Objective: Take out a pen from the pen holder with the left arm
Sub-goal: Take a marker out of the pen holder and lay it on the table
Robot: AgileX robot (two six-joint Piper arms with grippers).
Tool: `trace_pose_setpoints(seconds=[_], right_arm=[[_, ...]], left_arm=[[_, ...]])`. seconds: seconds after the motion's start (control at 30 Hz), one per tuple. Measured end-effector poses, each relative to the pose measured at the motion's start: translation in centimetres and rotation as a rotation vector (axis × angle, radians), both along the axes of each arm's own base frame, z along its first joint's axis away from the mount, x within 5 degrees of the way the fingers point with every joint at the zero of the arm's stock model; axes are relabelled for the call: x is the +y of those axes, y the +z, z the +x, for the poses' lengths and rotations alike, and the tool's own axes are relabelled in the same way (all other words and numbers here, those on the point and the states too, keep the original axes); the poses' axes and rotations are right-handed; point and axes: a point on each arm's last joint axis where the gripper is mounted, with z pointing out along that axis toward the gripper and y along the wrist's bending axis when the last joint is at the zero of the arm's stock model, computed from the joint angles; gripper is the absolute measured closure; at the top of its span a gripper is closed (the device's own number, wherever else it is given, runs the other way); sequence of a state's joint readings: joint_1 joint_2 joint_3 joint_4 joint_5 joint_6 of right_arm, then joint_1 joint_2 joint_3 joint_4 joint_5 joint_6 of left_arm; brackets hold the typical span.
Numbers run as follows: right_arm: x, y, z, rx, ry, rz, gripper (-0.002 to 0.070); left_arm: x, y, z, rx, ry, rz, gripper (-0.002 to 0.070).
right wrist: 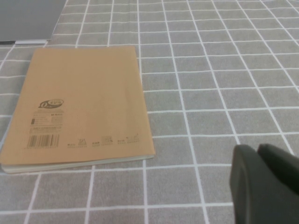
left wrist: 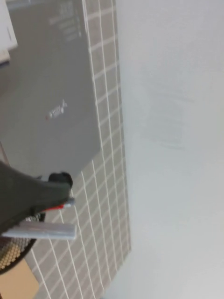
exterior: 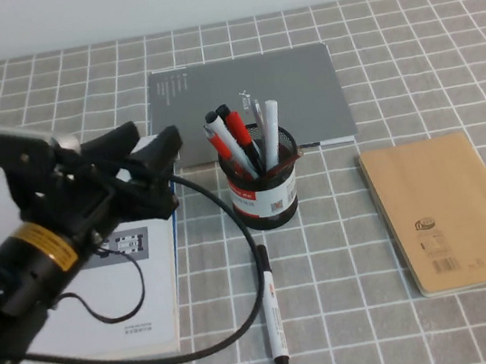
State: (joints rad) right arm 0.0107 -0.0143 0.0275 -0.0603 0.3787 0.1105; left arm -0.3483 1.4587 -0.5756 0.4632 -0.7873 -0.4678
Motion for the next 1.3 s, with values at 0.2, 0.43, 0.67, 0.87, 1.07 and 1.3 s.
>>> trace_pose_setpoints(seconds=[0.2, 0.43, 0.67, 0.87, 1.07, 1.3], right_arm=[[0.0, 0.0, 0.0, 0.000, 0.000, 0.000, 0.0689], [0.0, 0.0, 0.0, 0.000, 0.000, 0.000, 0.0689], [0.0, 0.0, 0.0, 0.000, 0.000, 0.000, 0.0689], [0.0, 0.0, 0.0, 0.000, 0.000, 0.000, 0.0689], [0.0, 0.0, 0.0, 0.000, 0.000, 0.000, 0.0689], [0.0, 0.0, 0.0, 0.000, 0.000, 0.000, 0.0689]], left_arm=[[-1.1, -3.0, 1.3, -0.003, -0.067, -0.081, 0.0253], [-1.3, -5.9, 2.3, 0.044, -0.048, -0.126, 0.0251], [-1.7, -7.9, 3.7, 0.083, -0.026, -0.123, 0.0251], [-2.4, -8.3, 5.2, 0.066, -0.050, -0.118, 0.0251], [-3.1, -7.6, 5.9, 0.019, -0.103, -0.109, 0.0252], [-4.0, -6.9, 6.2, -0.011, -0.135, -0.112, 0.0253]])
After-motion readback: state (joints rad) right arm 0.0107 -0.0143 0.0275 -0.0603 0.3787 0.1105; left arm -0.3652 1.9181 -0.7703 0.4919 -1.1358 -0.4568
